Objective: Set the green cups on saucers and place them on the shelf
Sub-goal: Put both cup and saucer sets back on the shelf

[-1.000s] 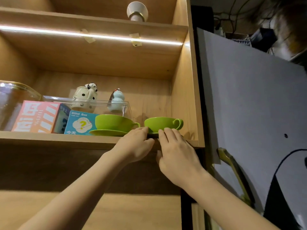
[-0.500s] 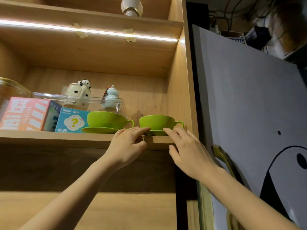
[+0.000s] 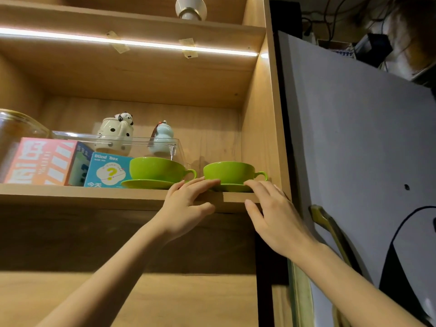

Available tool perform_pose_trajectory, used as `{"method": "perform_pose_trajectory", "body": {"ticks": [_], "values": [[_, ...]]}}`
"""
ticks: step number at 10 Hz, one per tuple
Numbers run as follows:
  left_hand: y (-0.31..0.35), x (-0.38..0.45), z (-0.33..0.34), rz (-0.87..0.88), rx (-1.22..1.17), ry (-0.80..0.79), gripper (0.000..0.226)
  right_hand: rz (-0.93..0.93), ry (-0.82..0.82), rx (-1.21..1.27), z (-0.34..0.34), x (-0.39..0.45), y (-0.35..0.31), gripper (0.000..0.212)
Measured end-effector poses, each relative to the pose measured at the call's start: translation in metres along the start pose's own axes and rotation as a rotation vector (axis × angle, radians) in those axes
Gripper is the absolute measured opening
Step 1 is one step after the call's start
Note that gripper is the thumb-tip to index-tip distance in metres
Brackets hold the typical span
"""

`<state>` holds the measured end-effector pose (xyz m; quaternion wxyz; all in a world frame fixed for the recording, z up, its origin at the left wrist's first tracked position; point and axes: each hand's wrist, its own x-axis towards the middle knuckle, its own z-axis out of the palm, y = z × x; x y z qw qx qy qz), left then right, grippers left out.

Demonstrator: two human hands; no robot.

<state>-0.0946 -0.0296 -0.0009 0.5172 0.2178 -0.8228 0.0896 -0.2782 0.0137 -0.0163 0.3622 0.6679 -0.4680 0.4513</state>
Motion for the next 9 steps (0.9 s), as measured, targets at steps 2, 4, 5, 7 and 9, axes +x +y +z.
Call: {"method": "perform_pose_trajectory", "body": {"ticks": [2, 4, 5, 7, 9], "values": [[-0.003, 0.002, -0.001, 0.009, -0.016, -0.005, 0.065, 0.017, 0.037, 0.077, 0.002, -0.002, 0.001, 0.038], [-0.026, -0.022, 0.016, 0.165, 0.519, 0.025, 0.083, 0.038, 0.035, 0.000, 0.006, -0.011, 0.000, 0.049], [-0.027, -0.031, 0.017, 0.154, 0.650, -0.006, 0.088, 0.013, -0.081, -0.213, 0.008, -0.020, 0.001, 0.067], [0.005, -0.017, -0.010, -0.062, 0.562, -0.332, 0.085, 0.090, -0.390, -0.288, -0.020, -0.013, -0.014, 0.079], [0.046, -0.022, -0.061, -0.276, 0.196, -0.468, 0.052, 0.268, -0.505, 0.087, -0.070, -0.004, -0.047, 0.076]]}}
